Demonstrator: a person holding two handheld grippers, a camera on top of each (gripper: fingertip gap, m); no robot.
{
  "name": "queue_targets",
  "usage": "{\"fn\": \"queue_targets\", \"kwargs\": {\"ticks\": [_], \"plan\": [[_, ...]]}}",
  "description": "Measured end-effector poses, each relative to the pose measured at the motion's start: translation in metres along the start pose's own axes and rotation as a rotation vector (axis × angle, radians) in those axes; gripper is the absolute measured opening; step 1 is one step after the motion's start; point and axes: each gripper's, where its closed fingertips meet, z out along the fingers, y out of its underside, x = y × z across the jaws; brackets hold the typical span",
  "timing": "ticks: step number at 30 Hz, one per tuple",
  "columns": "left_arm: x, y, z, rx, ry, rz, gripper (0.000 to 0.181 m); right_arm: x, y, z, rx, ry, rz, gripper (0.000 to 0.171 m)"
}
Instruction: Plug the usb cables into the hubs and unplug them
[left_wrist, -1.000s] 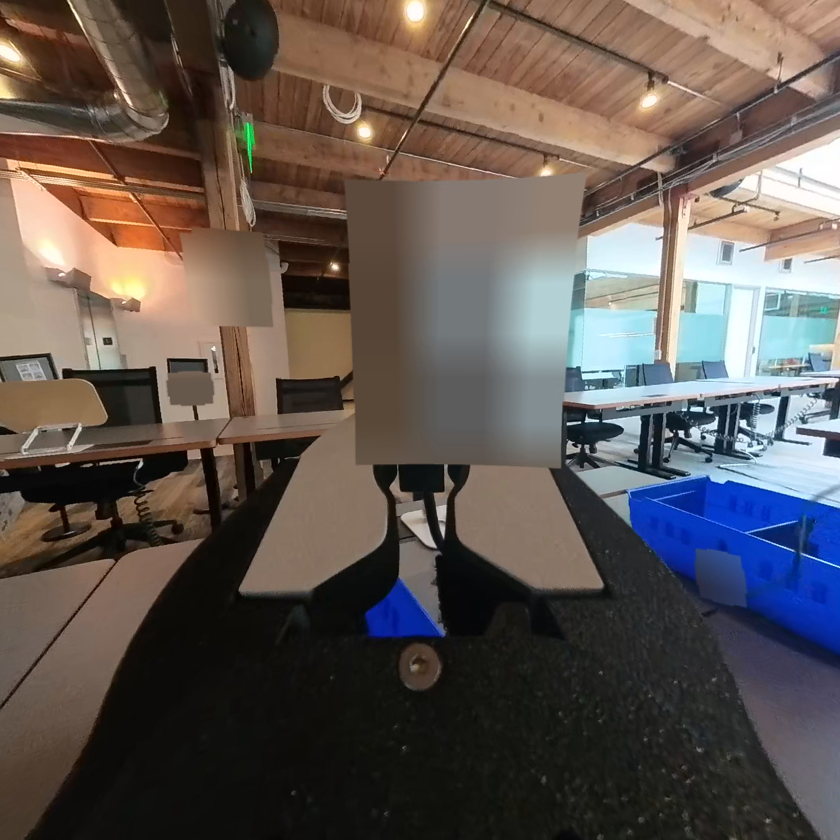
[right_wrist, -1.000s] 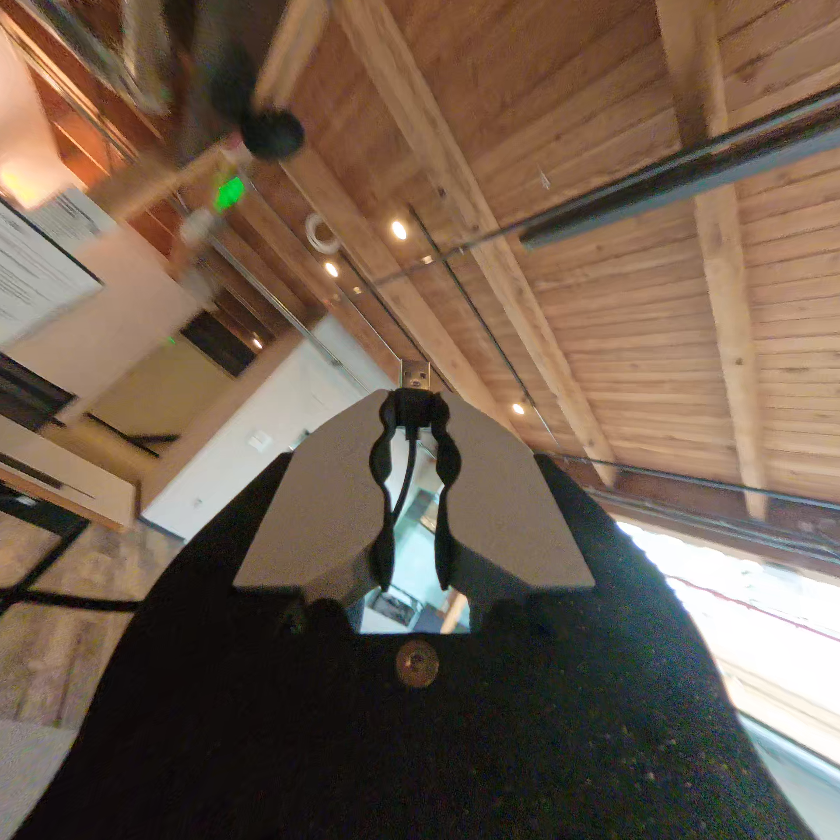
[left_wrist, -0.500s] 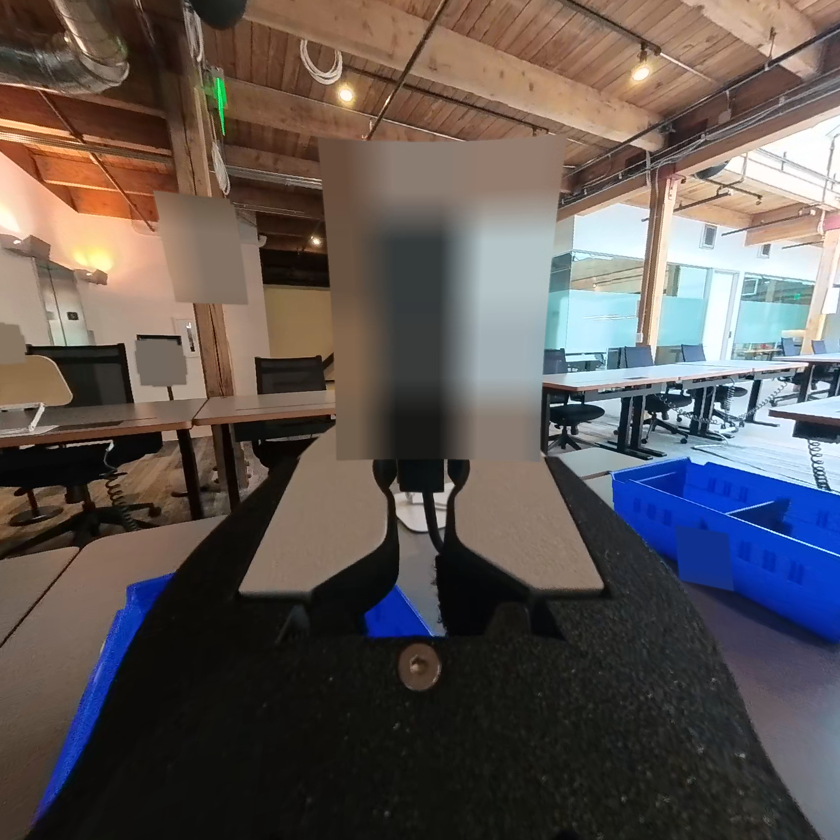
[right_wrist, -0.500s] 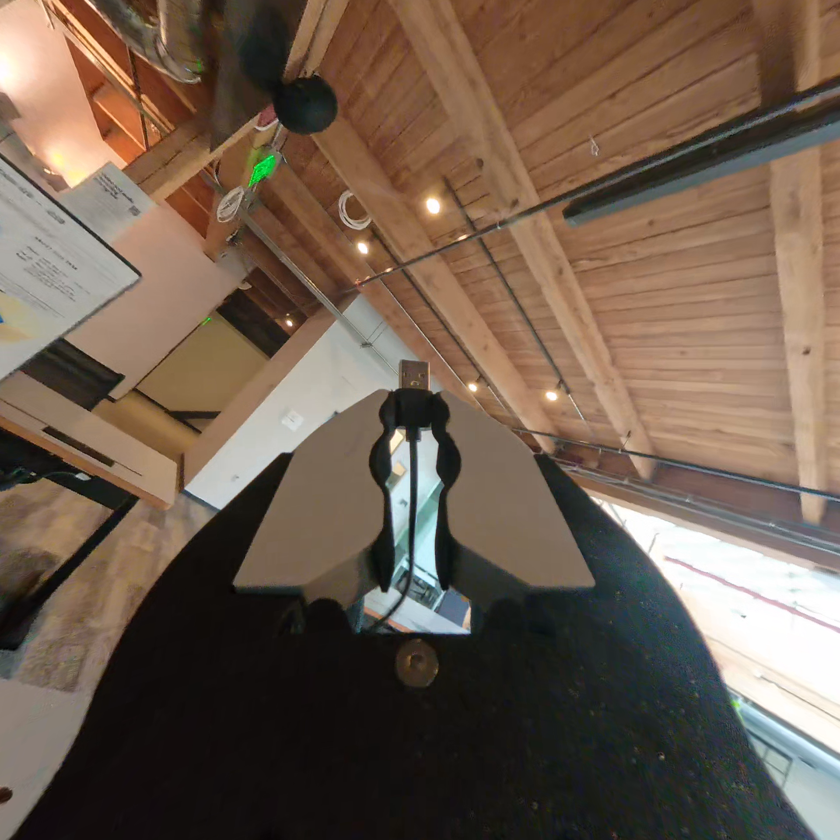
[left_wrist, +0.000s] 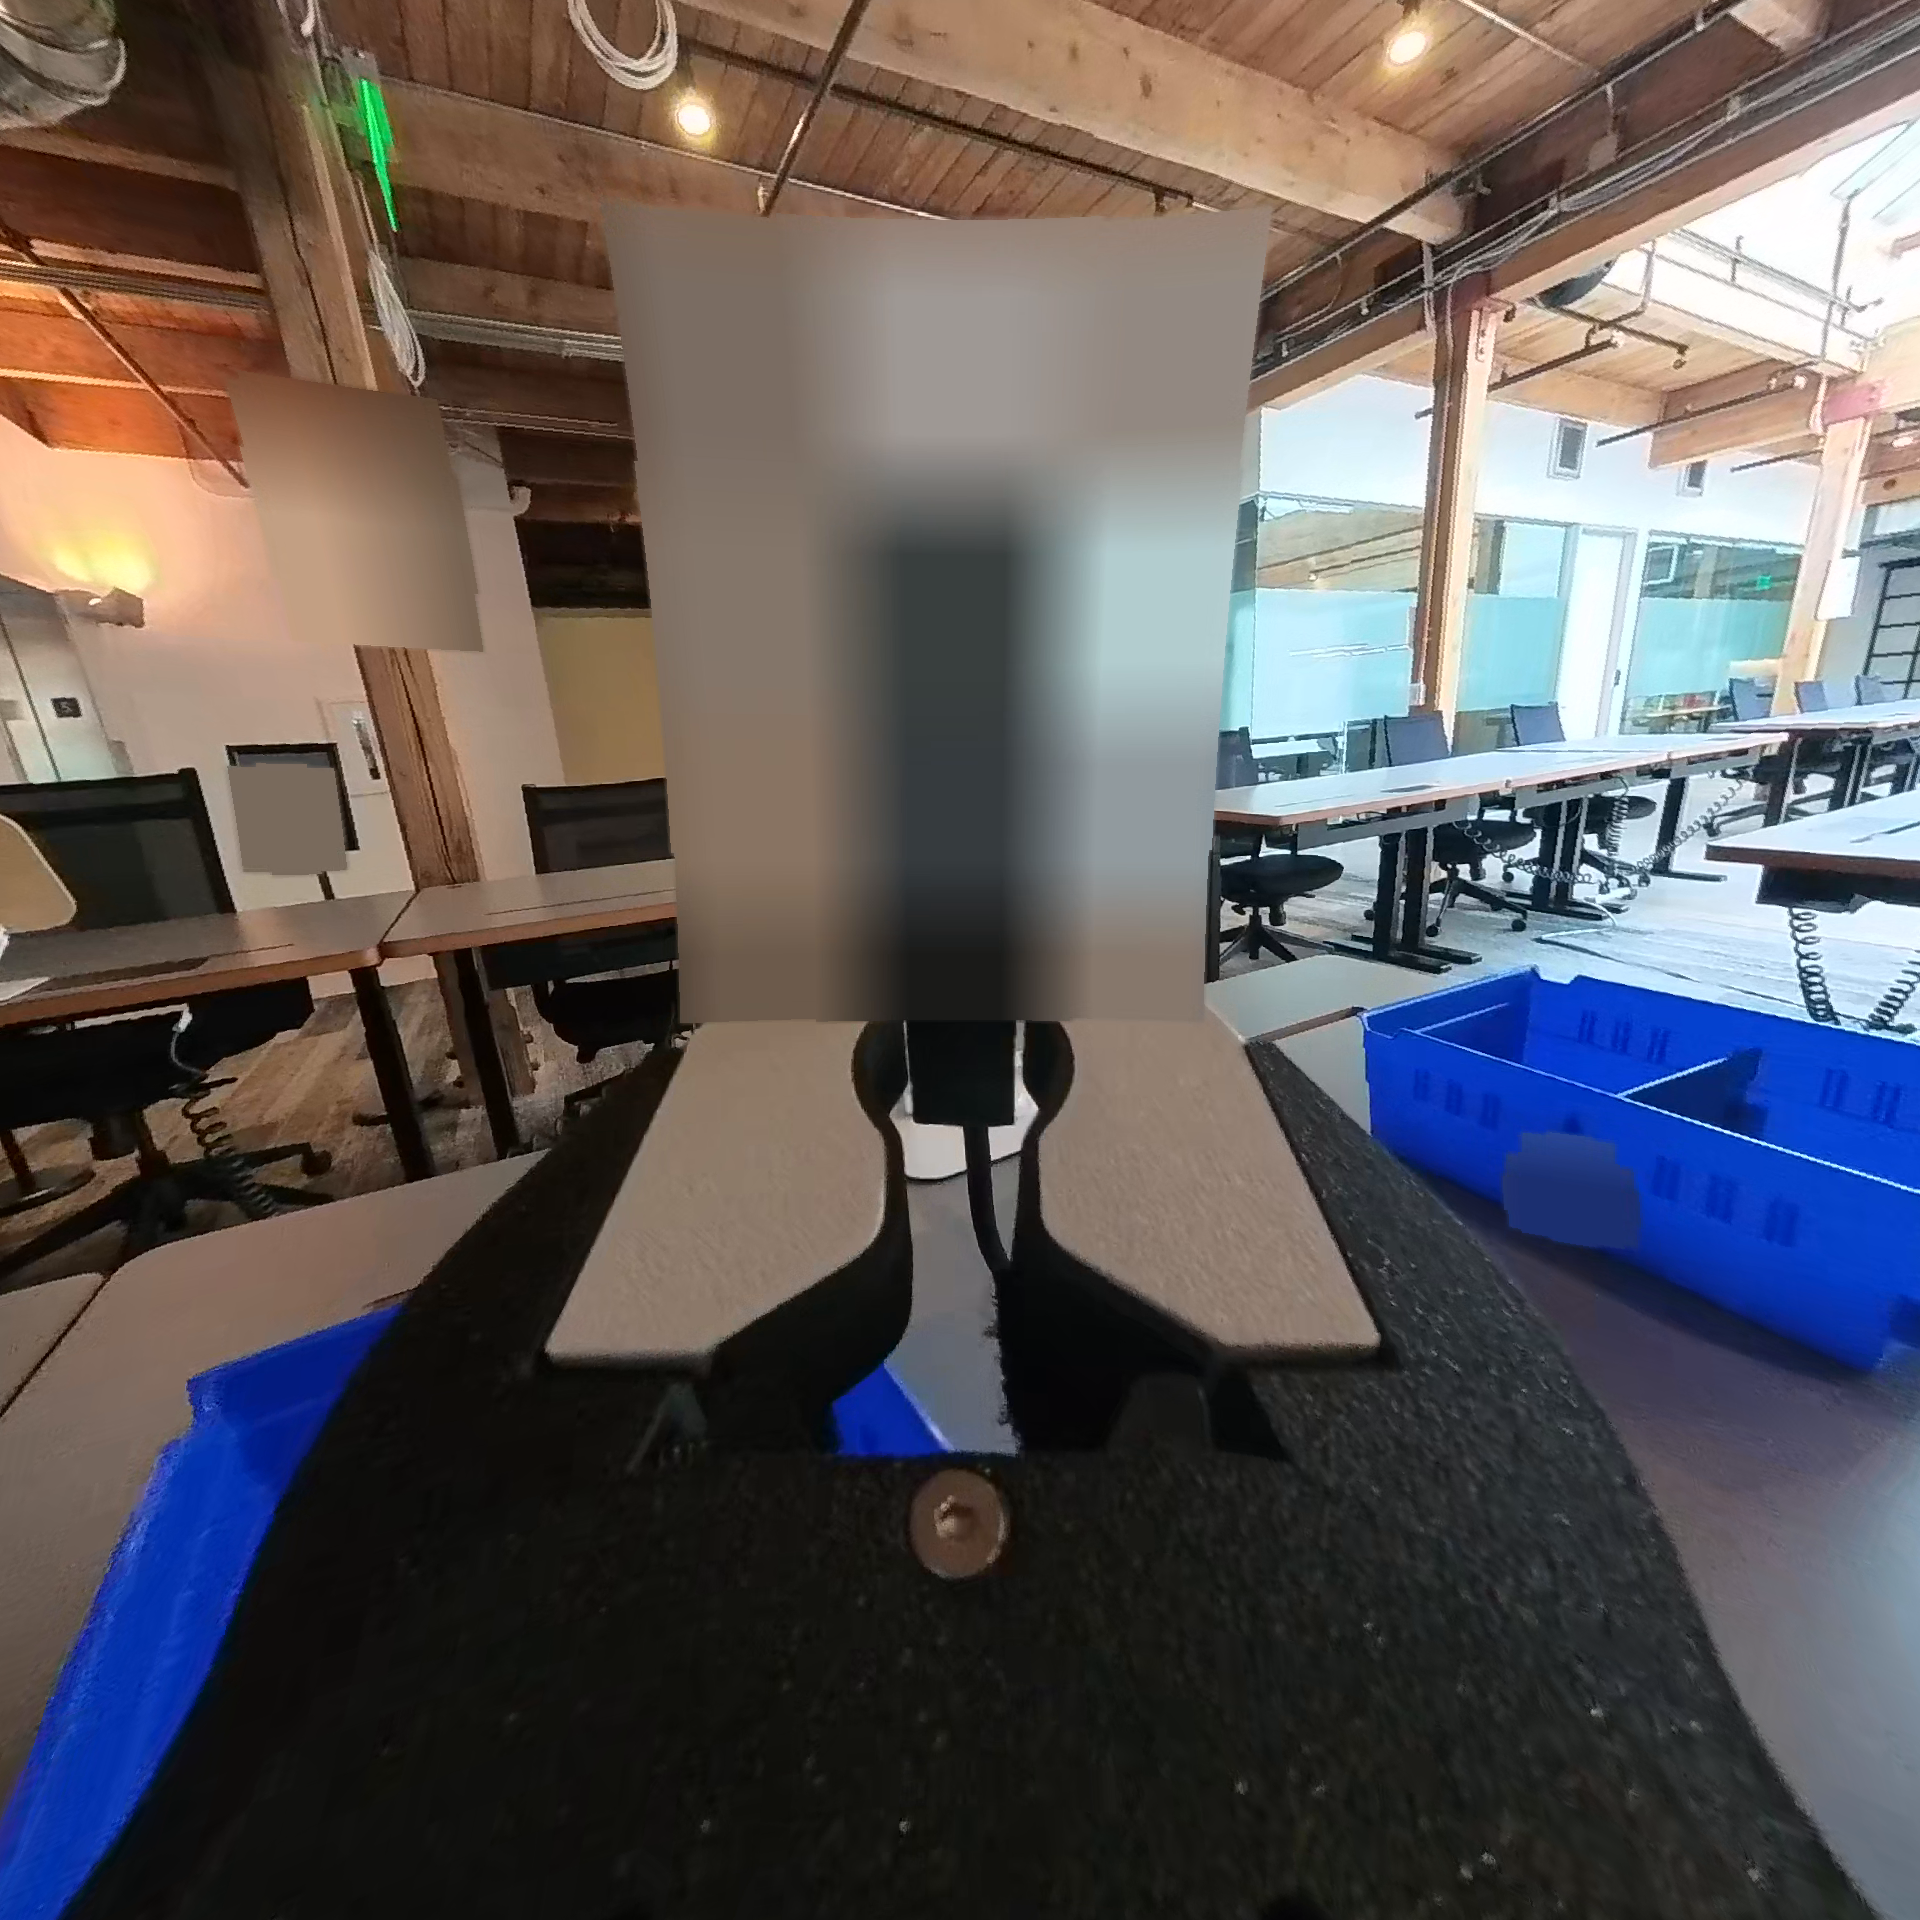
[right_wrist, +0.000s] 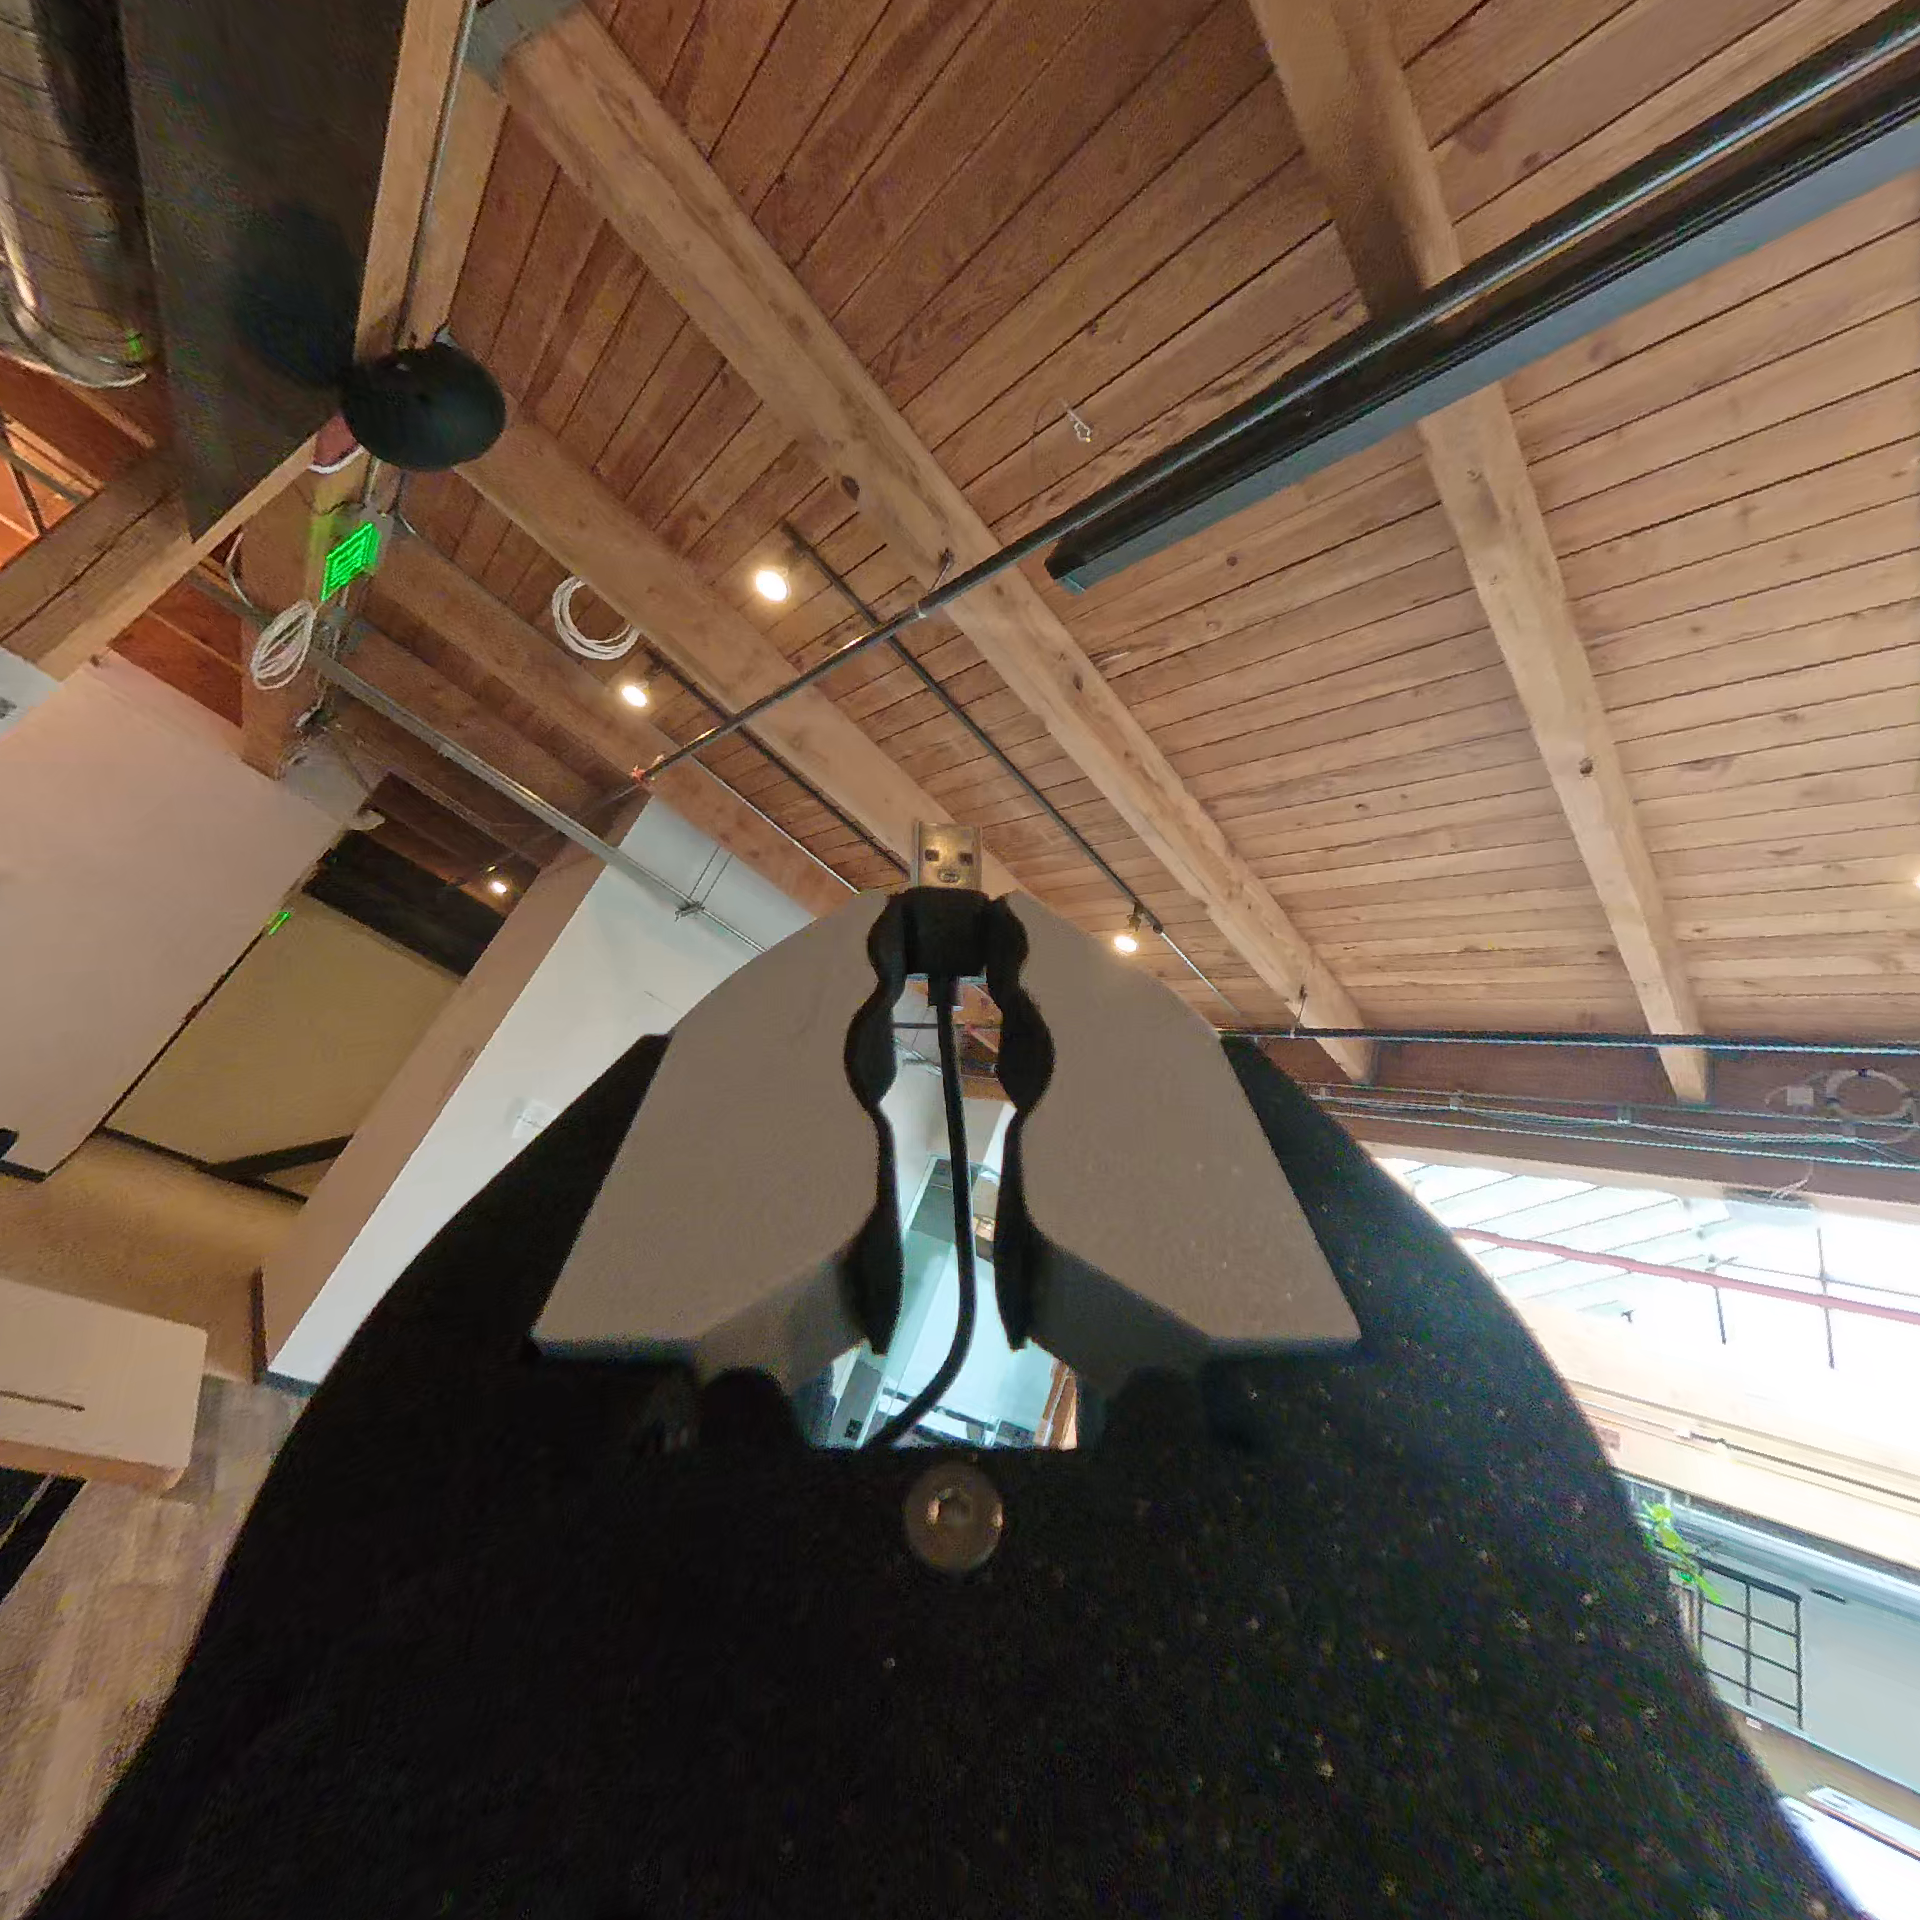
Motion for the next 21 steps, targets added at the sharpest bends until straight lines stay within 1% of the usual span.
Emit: {"fn": "queue_targets", "kwargs": {"ticks": [5,6,8,9,11,14,17,21], "plan": [[0.004,0.003,0.003,-0.012,0.010,0.002,0.018,0.004,-0.009,0.020,0.021,0.032,0.006,0.014],[0.004,0.003,0.003,-0.015,0.009,0.007,0.018,0.000,-0.012,0.023,0.032,0.003,0.029,0.014],[0.005,0.003,0.003,-0.016,0.010,0.013,0.018,-0.029,-0.024,0.020,0.103,-0.163,0.084,0.015],[0.004,0.004,0.004,-0.015,0.012,0.011,0.017,-0.046,-0.028,0.013,0.146,-0.238,0.066,0.015],[0.003,0.005,0.004,-0.015,0.016,0.003,0.018,-0.079,-0.023,-0.007,0.191,-0.339,-0.018,0.015],[0.001,0.008,0.005,-0.018,0.019,-0.015,0.017,-0.137,0.004,-0.053,0.218,-0.515,-0.103,0.014],[0.001,0.009,0.005,-0.018,0.022,-0.020,0.017,-0.196,0.045,-0.113,0.197,-0.717,-0.133,0.014],[0.003,0.009,0.006,-0.022,0.025,-0.016,0.017,-0.255,0.096,-0.197,0.145,-0.947,-0.122,0.014]]}}
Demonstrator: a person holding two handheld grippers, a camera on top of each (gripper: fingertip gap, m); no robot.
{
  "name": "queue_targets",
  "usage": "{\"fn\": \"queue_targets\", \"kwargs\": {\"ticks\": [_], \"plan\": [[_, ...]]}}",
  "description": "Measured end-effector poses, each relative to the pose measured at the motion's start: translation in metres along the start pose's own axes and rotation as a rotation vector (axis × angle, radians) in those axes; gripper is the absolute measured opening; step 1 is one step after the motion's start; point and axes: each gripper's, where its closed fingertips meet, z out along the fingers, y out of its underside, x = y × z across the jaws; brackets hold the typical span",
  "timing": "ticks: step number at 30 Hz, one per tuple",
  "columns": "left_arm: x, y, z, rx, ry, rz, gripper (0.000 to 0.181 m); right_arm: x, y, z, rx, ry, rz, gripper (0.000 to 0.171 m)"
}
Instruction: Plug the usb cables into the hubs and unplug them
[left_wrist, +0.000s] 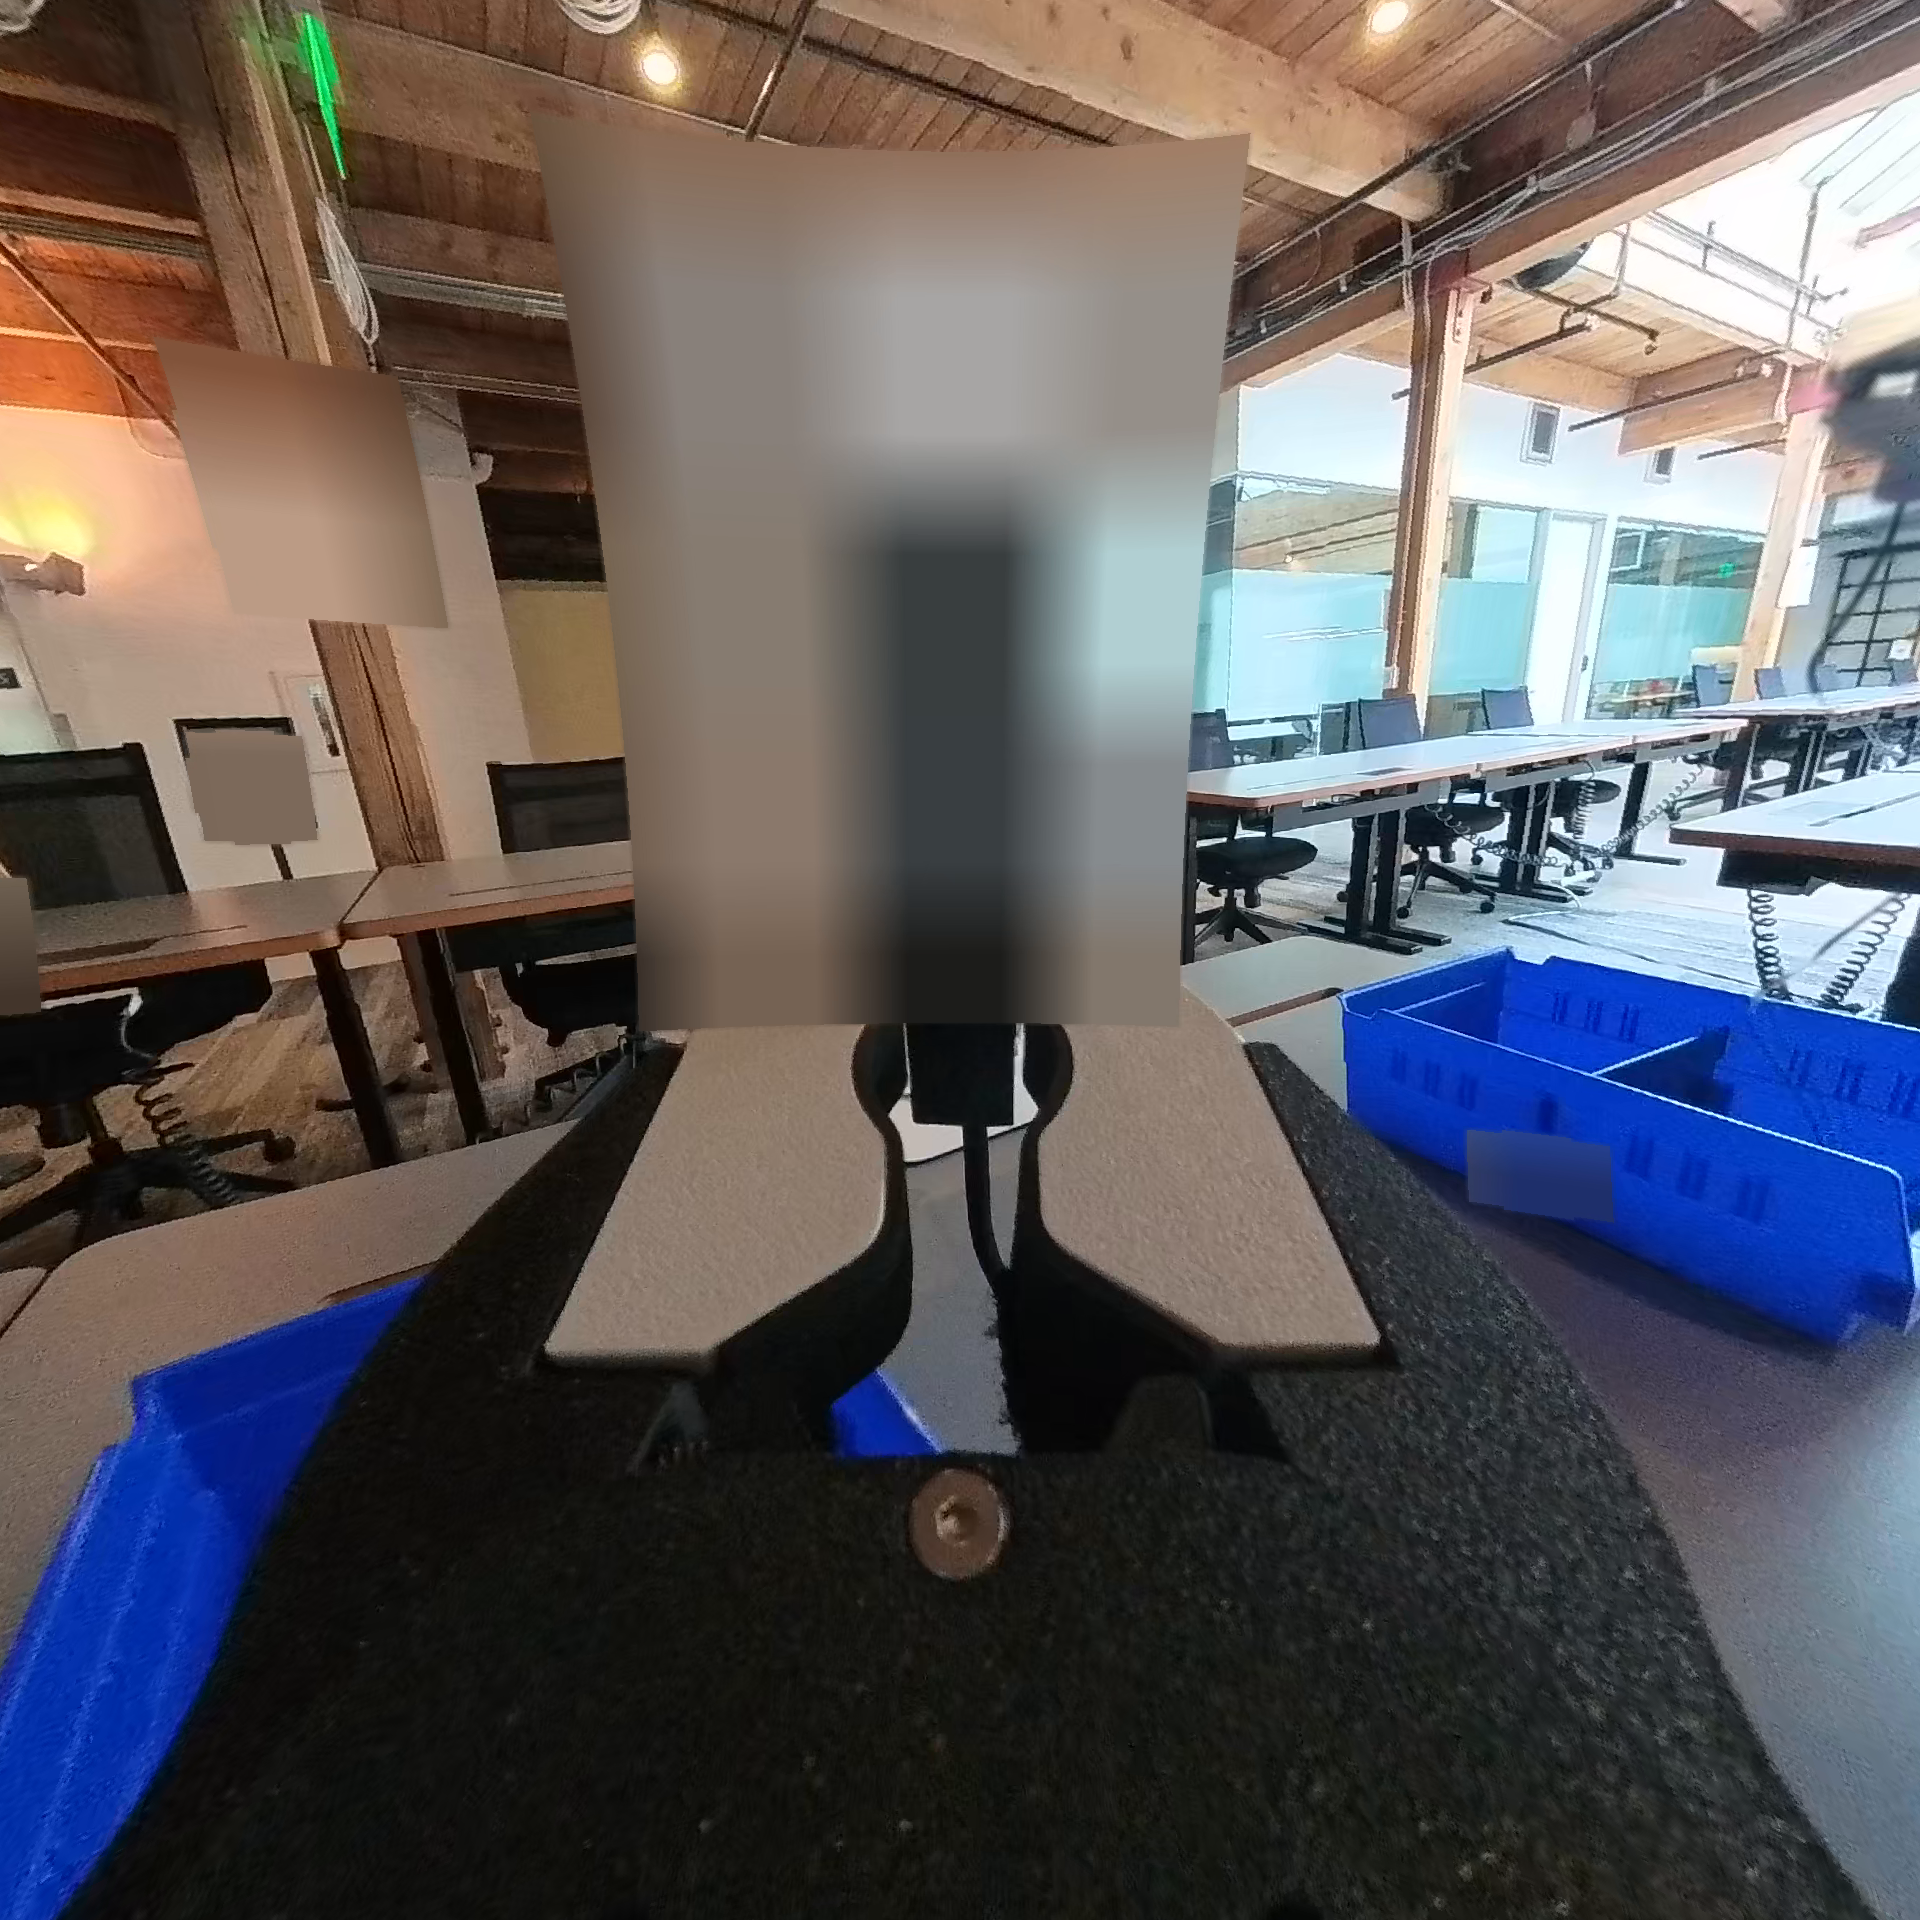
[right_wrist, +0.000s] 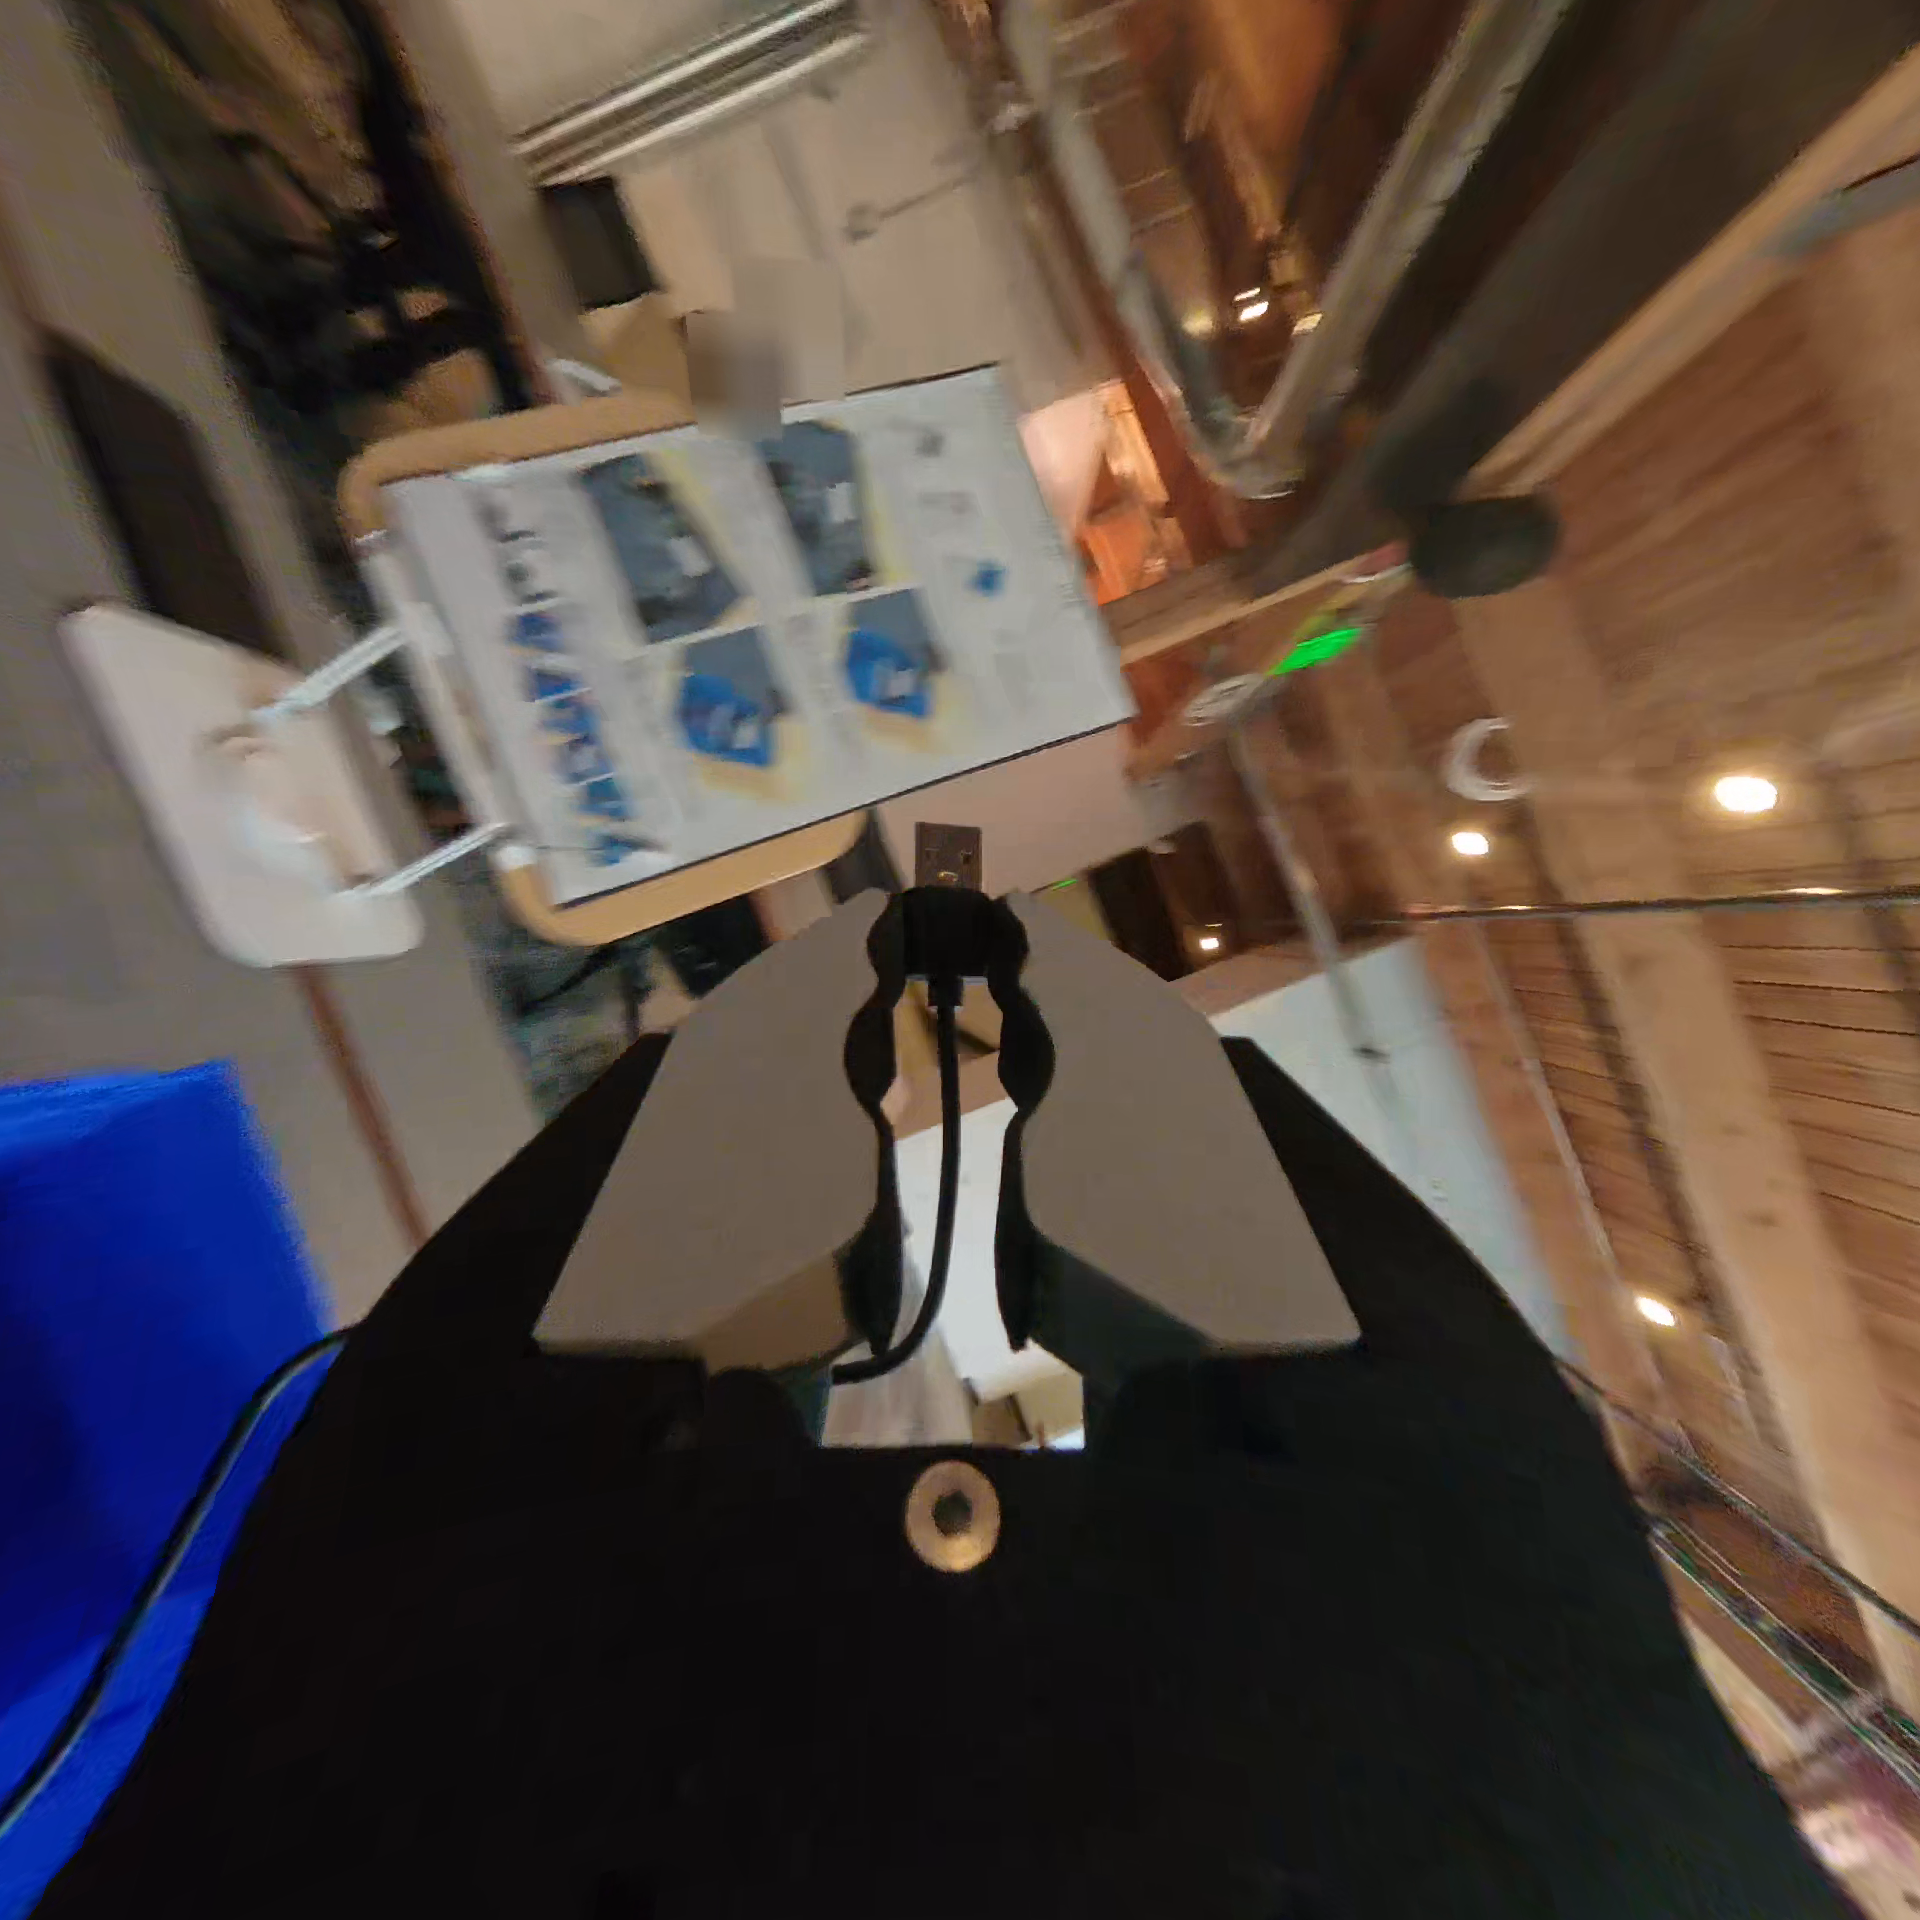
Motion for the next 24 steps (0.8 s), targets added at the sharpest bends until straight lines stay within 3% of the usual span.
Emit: {"fn": "queue_targets", "kwargs": {"ticks": [4,8,11,15,20,24], "plan": [[0.001,0.002,0.002,-0.008,0.002,0.003,0.017,-0.105,0.027,-0.021,-0.044,-0.246,0.042,0.014],[0.002,0.005,0.004,-0.014,0.008,-0.003,0.018,-0.204,0.055,-0.054,-0.123,-0.607,0.160,0.015],[0.004,0.006,0.005,-0.018,0.011,-0.001,0.018,-0.254,0.075,-0.076,-0.212,-0.812,0.247,0.015],[0.005,0.005,0.005,-0.020,0.011,0.004,0.018,-0.291,0.089,-0.094,-0.303,-1.008,0.329,0.015],[0.004,0.005,0.005,-0.019,0.011,-0.002,0.017,-0.302,0.097,-0.100,-0.411,-1.125,0.417,0.015],[0.002,0.005,0.003,-0.016,0.013,-0.010,0.018,-0.302,0.093,-0.105,-0.464,-1.197,0.490,0.066]]}}
